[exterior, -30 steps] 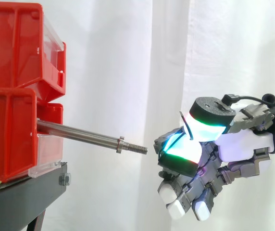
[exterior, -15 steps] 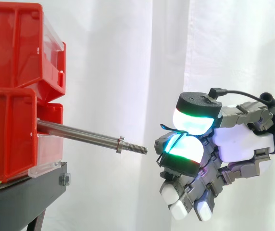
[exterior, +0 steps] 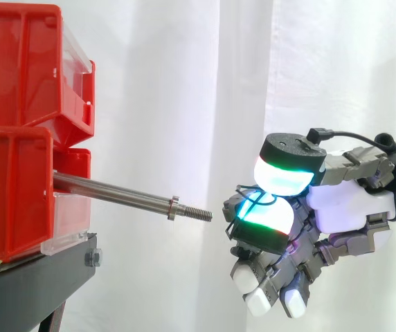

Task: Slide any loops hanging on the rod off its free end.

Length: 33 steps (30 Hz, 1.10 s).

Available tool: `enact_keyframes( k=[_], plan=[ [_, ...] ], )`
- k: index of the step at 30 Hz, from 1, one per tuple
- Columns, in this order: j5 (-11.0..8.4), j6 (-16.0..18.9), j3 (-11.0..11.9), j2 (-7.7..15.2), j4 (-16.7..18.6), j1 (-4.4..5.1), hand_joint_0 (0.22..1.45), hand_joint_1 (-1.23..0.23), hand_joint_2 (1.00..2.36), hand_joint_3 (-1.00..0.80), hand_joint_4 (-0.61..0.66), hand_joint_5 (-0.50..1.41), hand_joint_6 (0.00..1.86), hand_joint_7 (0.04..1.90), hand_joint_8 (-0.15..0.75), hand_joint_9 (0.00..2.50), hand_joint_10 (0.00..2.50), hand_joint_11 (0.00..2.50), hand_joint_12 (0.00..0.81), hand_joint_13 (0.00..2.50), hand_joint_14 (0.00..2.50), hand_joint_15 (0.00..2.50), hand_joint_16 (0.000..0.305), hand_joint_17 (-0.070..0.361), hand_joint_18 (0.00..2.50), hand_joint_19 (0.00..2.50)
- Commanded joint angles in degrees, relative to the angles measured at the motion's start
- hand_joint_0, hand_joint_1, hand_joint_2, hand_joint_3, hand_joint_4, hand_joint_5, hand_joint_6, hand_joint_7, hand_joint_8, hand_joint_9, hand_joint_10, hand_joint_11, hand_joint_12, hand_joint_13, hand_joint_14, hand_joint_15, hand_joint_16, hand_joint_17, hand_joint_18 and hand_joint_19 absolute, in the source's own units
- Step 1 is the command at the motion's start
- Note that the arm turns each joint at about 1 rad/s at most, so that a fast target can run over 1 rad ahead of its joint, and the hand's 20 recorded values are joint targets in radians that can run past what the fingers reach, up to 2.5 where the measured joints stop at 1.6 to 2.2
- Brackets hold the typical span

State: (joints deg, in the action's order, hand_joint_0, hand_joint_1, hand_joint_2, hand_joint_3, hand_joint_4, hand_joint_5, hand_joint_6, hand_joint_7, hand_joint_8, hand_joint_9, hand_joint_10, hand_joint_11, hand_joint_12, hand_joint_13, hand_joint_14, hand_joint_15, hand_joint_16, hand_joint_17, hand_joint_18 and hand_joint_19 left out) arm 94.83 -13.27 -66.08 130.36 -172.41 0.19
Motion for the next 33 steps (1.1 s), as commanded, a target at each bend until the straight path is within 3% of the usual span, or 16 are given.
enact_keyframes(
  k=[1, 7, 15, 27, 33],
  plan=[
    [0.0, 0.0, -0.01, -0.02, -0.12, -0.01, 0.59, -0.71, 1.02, -0.26, 0.14, -0.22, 0.8, 1.29, 0.273, 0.76, 0.01, 0.25, 0.26, 0.78, 0.0, 0.12, 0.048, 0.109, 0.8, 0.36],
    [0.0, 0.09, -0.01, -0.02, -0.83, -0.01, 0.59, -0.71, 1.02, -0.25, 0.12, -0.22, 0.8, 1.3, 0.272, 0.76, 0.01, 0.25, 0.257, 0.78, 0.0, 0.11, 0.048, 0.108, 0.81, 0.37],
    [0.26, 0.09, 0.08, 0.07, -1.18, -0.1, 0.6, -0.71, 1.03, -0.09, 0.1, -0.22, 0.82, 1.31, 0.271, 0.77, 0.01, 0.24, 0.254, 0.79, 0.0, 0.11, 0.047, 0.107, 0.81, 0.37],
    [0.44, 0.53, 0.08, -0.1, -1.62, -0.19, 0.62, -0.76, 1.01, -0.35, 0.12, -0.22, 0.8, 1.27, 0.261, 0.77, 0.01, 0.24, 0.251, 0.79, 0.0, 0.11, 0.047, 0.106, 0.81, 0.36],
    [1.5, 0.35, 0.08, -1.69, -5.13, -0.19, 0.59, -0.7, 1.01, -0.38, 0.13, -0.21, 0.79, 1.29, 0.271, 0.8, 0.01, 0.25, 0.253, 0.81, 0.0, 0.12, 0.047, 0.106, 0.82, 0.37]
  ],
)
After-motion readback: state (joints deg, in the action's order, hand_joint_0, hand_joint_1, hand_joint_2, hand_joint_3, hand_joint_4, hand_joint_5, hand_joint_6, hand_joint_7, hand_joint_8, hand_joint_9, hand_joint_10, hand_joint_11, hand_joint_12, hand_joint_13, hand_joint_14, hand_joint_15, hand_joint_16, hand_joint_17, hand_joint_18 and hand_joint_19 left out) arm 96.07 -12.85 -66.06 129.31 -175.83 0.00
